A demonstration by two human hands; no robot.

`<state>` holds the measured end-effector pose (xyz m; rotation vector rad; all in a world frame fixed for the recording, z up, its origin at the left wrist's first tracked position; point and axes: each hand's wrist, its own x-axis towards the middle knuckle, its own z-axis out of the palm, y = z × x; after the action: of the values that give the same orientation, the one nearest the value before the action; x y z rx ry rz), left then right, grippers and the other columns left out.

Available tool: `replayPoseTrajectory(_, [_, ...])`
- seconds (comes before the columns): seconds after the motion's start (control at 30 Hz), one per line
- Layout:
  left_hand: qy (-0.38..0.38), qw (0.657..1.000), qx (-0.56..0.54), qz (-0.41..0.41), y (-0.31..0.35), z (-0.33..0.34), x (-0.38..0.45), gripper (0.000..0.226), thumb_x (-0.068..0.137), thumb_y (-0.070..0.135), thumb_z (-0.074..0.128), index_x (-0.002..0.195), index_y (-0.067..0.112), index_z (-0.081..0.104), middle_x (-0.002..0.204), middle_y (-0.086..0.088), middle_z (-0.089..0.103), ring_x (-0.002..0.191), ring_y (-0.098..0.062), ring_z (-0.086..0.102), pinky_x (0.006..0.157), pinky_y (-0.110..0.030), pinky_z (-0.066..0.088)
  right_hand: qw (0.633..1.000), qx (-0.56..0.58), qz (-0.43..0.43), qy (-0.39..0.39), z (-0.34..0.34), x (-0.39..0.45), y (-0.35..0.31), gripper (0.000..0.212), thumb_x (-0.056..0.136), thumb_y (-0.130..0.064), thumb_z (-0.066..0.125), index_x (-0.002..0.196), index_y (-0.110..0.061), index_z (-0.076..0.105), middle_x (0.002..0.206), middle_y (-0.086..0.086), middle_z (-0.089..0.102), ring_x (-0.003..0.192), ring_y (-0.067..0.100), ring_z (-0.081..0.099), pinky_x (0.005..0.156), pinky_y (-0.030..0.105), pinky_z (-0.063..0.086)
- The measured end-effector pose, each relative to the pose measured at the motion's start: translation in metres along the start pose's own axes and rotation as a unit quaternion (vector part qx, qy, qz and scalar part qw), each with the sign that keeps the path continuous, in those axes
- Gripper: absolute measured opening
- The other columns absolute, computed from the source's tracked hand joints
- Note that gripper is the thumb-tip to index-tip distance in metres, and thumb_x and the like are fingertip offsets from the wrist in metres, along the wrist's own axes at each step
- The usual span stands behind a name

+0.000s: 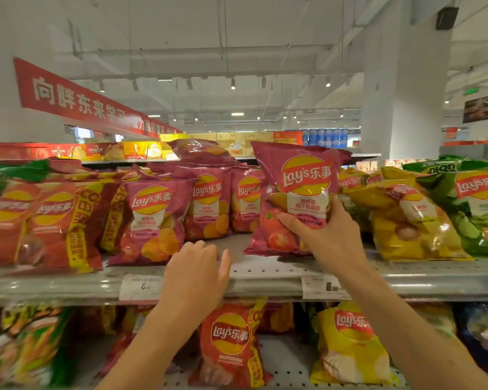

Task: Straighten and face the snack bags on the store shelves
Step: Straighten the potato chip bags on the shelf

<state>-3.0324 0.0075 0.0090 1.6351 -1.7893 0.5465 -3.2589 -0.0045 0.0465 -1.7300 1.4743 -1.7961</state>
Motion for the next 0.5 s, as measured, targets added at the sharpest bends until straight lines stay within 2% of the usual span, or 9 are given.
replayPoseTrajectory(0.07, [0.027,0.999,0.033,0.005,-0.019,-0.006,-0.012,0.037,0.098,0.046,0.044,0.089,0.023,0.071,0.085,0.007,0.062,0.082,-0.013,0.057,0.073,-0.03,0.054,1.0,-0.002,-0.008,-0.02,0.024,0.0,-0.01,0.086,0.057,-0.081,0.077,0.126,-0.035,0.056,0.106,-0.026,0.065,0.1,0.004,0.064,0.09,0.032,0.055])
replayPoseTrajectory(0.17, [0.036,0.999,0.025,0.01,-0.039,-0.009,-0.023,0.029,0.097,0.042,0.048,0.093,0.024,0.07,0.089,0.008,0.061,0.084,-0.01,0.054,0.076,-0.027,0.053,0.998,-0.028,-0.015,-0.053,0.059,0.001,-0.02,0.088,0.061,-0.079,0.077,0.131,-0.03,0.055,0.109,-0.019,0.066,0.106,0.012,0.064,0.091,0.033,0.054])
replayPoseTrajectory(0.27, [0.049,0.998,0.003,0.024,-0.043,-0.01,-0.03,0.02,0.094,0.037,0.058,0.093,0.022,0.071,0.088,0.007,0.061,0.083,-0.011,0.055,0.072,-0.026,0.053,0.994,-0.054,0.021,-0.092,0.084,0.006,-0.02,0.088,0.063,-0.073,0.08,0.132,-0.024,0.055,0.118,-0.008,0.07,0.112,0.019,0.066,0.096,0.04,0.055])
replayPoseTrajectory(0.37, [0.049,0.998,-0.006,0.027,-0.044,-0.012,-0.032,0.021,0.093,0.036,0.059,0.094,0.02,0.071,0.088,0.005,0.061,0.084,-0.012,0.055,0.072,-0.027,0.054,0.986,-0.067,0.059,-0.141,0.098,0.01,-0.012,0.088,0.062,-0.07,0.084,0.128,-0.02,0.056,0.117,-0.003,0.07,0.11,0.02,0.066,0.095,0.043,0.057])
replayPoseTrajectory(0.5, [0.045,0.998,-0.001,0.037,-0.045,-0.009,-0.03,0.023,0.094,0.039,0.056,0.096,0.02,0.07,0.089,0.006,0.06,0.085,-0.012,0.054,0.077,-0.029,0.054,0.97,-0.085,0.09,-0.208,0.109,0.016,-0.008,0.088,0.057,-0.076,0.083,0.123,-0.022,0.062,0.111,-0.004,0.071,0.103,0.017,0.066,0.091,0.04,0.059])
